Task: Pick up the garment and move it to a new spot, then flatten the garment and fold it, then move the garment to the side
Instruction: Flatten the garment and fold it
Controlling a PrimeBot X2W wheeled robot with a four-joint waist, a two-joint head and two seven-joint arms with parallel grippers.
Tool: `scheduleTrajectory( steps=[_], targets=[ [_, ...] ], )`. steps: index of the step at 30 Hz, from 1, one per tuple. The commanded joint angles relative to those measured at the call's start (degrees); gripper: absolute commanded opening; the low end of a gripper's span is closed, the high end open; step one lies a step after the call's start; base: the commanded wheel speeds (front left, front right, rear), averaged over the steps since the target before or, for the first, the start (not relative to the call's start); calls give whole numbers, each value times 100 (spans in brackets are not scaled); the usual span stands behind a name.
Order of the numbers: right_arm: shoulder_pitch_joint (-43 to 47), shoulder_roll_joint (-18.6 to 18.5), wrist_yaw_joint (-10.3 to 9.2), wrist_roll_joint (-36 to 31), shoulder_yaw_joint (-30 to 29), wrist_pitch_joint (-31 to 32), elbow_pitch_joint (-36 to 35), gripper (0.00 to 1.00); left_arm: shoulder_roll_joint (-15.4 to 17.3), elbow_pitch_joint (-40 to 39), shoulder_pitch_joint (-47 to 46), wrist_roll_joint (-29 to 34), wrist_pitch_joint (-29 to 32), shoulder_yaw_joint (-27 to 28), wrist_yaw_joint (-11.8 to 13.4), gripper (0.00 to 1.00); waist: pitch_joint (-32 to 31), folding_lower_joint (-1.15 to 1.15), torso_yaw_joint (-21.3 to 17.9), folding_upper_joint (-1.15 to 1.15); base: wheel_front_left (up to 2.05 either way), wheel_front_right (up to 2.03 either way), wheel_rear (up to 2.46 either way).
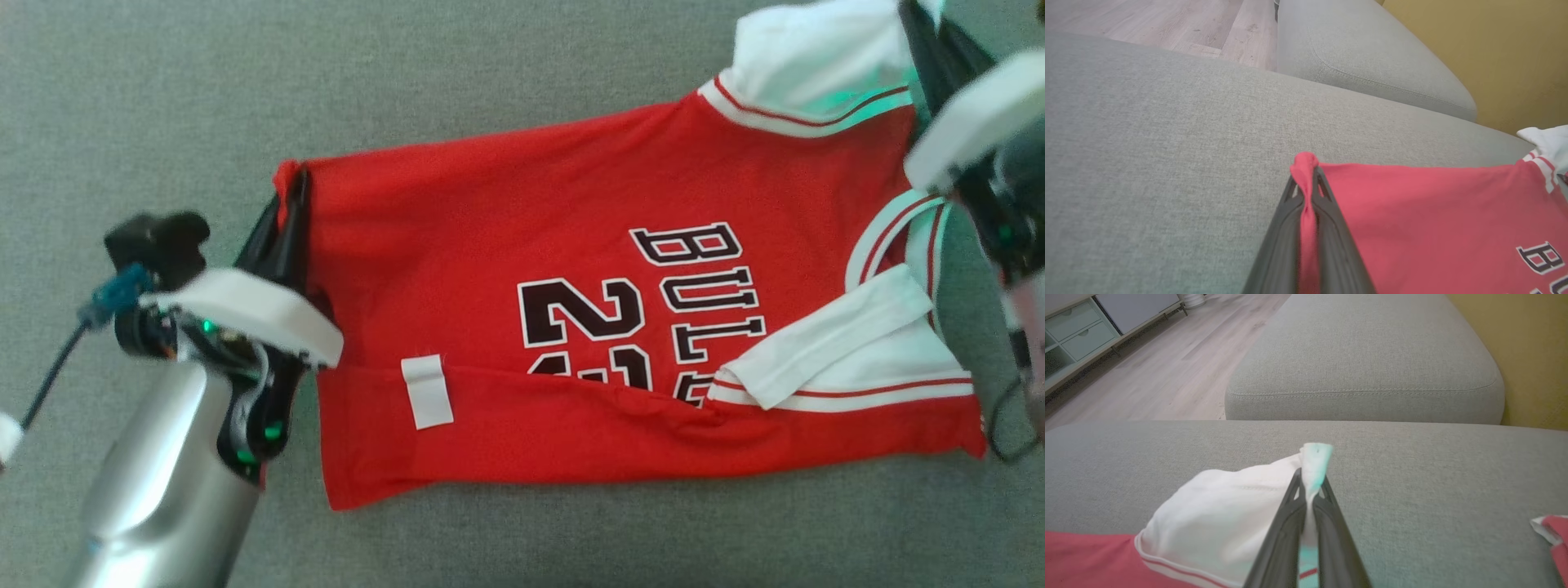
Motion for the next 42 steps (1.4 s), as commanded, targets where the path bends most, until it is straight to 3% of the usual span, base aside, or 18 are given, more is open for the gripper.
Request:
scheduleTrajectory(
  steps=[1,8,22,31,42],
  targets=[
    [244,-116,39,87,-64,-34,-400,0,173,-213,46,-44,-129,262,-25,0,-105,0,-18,0,0,0,0],
    [1142,-155,39,185,-329,105,-1115,0,121,-265,417,-131,-556,310,-170,0,-335,0,-74,0,0,0,0],
    [3134,323,39,-34,-932,462,-2630,0,182,-201,1206,-279,-1024,222,-522,0,-588,0,-201,0,0,0,0],
    [3753,615,39,-111,-1074,606,-3042,0,237,-431,1598,-331,-1235,282,-492,0,-750,0,-313,0,0,0,0],
    [4022,703,39,-52,-1062,771,-3191,0,390,-533,1903,-257,-1237,172,-500,0,-892,0,-437,0,0,0,0]
  ],
)
